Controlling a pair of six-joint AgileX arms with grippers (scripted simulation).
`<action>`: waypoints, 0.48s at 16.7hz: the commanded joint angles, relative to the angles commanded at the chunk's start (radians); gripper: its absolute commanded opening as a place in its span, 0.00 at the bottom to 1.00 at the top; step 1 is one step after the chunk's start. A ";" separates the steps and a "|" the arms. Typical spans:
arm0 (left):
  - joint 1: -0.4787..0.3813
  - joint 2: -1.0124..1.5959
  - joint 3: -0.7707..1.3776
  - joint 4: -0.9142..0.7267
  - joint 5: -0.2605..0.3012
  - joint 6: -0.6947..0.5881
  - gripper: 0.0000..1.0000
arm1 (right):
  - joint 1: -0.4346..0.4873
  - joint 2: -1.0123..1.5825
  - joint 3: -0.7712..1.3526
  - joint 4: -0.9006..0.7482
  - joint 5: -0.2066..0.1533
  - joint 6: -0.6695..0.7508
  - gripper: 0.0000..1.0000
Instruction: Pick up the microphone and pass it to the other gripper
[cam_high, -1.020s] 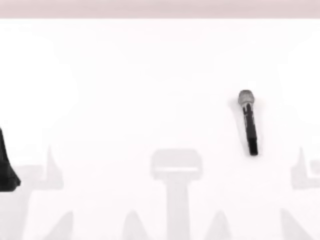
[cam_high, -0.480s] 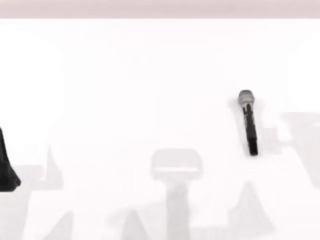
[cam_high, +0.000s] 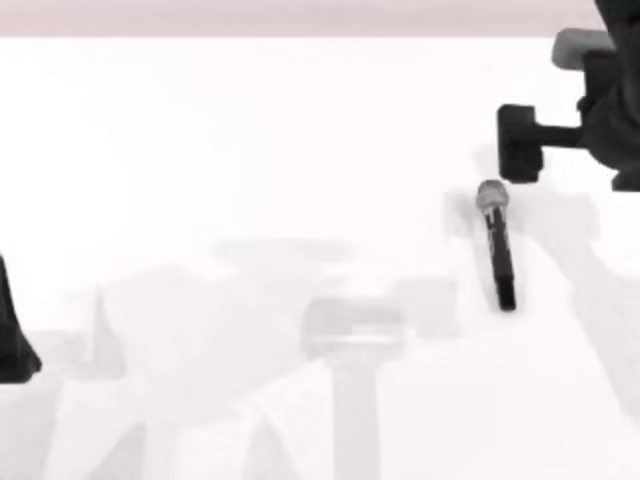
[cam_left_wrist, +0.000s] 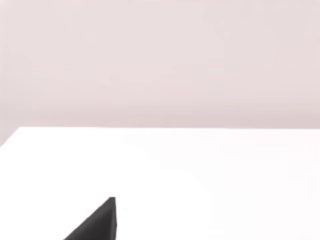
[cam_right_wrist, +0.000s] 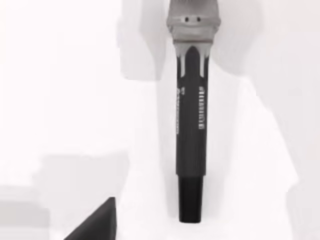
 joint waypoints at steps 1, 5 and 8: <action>0.000 0.000 0.000 0.000 0.000 0.000 1.00 | 0.014 0.076 0.058 -0.040 0.002 0.015 1.00; 0.000 0.000 0.000 0.000 0.000 0.000 1.00 | 0.056 0.292 0.220 -0.172 0.011 0.058 1.00; 0.000 0.000 0.000 0.000 0.000 0.000 1.00 | 0.068 0.353 0.264 -0.216 0.015 0.071 1.00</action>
